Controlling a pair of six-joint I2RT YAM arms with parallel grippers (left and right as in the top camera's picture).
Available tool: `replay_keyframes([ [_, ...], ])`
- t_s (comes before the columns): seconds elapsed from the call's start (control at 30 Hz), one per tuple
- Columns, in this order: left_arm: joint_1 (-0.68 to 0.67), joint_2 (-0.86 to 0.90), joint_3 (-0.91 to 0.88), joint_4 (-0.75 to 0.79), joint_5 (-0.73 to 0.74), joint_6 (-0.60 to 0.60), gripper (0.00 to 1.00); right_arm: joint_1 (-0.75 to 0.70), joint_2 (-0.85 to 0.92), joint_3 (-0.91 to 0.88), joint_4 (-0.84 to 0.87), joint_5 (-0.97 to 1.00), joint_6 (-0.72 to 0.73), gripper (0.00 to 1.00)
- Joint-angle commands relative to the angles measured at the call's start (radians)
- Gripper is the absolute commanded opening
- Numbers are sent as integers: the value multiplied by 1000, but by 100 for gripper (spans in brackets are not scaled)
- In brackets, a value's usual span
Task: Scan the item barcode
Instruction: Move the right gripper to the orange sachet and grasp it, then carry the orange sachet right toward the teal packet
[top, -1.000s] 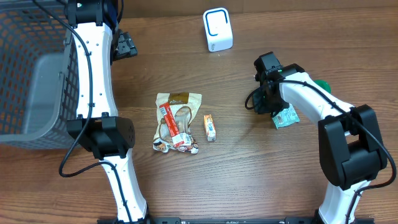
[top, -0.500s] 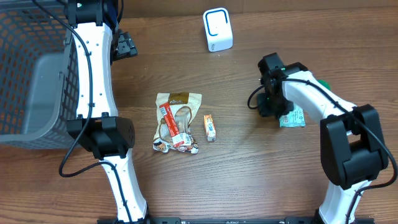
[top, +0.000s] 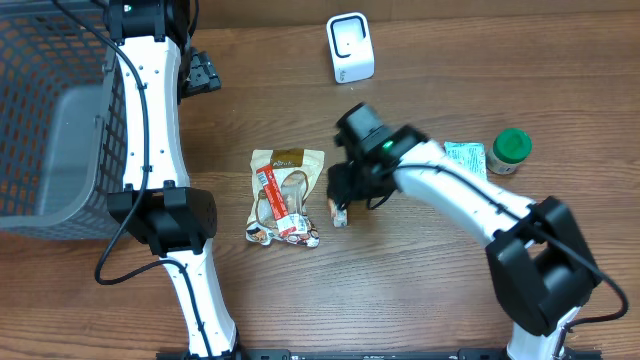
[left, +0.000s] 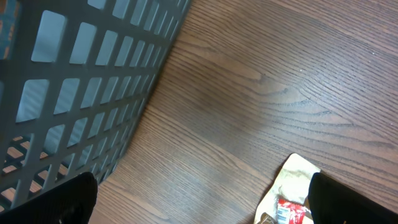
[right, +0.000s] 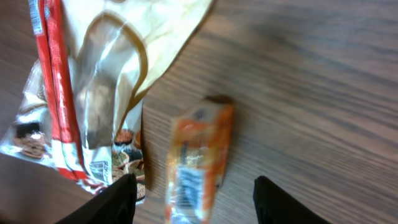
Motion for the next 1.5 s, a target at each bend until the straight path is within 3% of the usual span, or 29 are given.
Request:
replay_keyframes([
  [0.0, 1, -19, 6, 0, -13, 0, 100, 64, -19, 19, -2, 198, 33, 61],
  [0.27, 1, -19, 6, 0, -13, 0, 100, 145, -12, 19, -2, 331, 34, 60],
  [0.43, 1, -19, 6, 0, -13, 0, 100, 142, -11, 6, 10, 330, 34, 60],
  [0.7, 1, -19, 6, 0, -13, 0, 100, 142, -11, -64, 80, 274, 56, 49],
  [0.9, 1, -19, 6, 0, -13, 0, 100, 140, -11, -82, 87, 286, 56, 49],
  [1.1, 1, -19, 6, 0, -13, 0, 100, 144, -10, -95, 97, 281, 98, 39],
  [1.33, 1, -19, 6, 0, -13, 0, 100, 136, -13, -91, 94, 294, 102, 19],
  [1.47, 1, -19, 6, 0, -13, 0, 100, 109, -41, -67, 32, 432, 98, 13],
])
